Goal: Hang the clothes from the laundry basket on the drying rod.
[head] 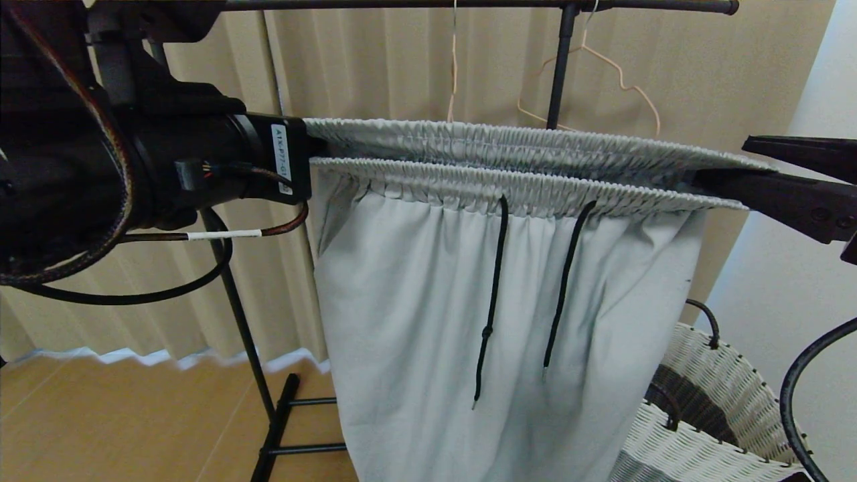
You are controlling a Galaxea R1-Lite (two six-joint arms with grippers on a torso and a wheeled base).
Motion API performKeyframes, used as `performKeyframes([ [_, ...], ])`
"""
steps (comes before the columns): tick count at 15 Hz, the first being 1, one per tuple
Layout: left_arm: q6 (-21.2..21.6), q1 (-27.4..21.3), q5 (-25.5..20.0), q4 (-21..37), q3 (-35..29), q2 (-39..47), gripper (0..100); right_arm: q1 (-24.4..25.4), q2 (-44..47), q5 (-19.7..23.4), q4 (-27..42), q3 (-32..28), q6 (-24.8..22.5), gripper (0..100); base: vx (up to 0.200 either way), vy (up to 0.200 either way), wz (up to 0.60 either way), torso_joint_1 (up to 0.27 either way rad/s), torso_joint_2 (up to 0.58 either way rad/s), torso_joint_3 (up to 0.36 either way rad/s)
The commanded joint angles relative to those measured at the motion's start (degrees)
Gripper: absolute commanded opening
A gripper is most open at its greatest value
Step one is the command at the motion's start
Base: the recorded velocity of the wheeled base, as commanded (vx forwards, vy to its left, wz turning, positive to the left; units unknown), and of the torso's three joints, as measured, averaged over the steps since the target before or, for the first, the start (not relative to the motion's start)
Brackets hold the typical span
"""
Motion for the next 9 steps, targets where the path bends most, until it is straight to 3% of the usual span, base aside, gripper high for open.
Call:
performKeyframes([
  [1,0.1,0.1,0.0,0.0,-0.8,0.6,0,0.0,-0.7,0.2,0.0,0.5,0.0,100,0.0,0.0,0.0,0.0,0.0,0.0],
  [5,1.3,0.1,-0.1,0.0,-2.2,0.5,0,0.0,-1.0,7.2,0.1,1.8,-1.1,100,0.0,0.0,0.0,0.0,0.0,0.0],
  [9,4.1,-0.2,-0.2,0.0,-2.4,0.7,0,0.0,-0.9,9.7,-0.3,3.5,-4.7,100,0.0,0.0,0.0,0.0,0.0,0.0],
])
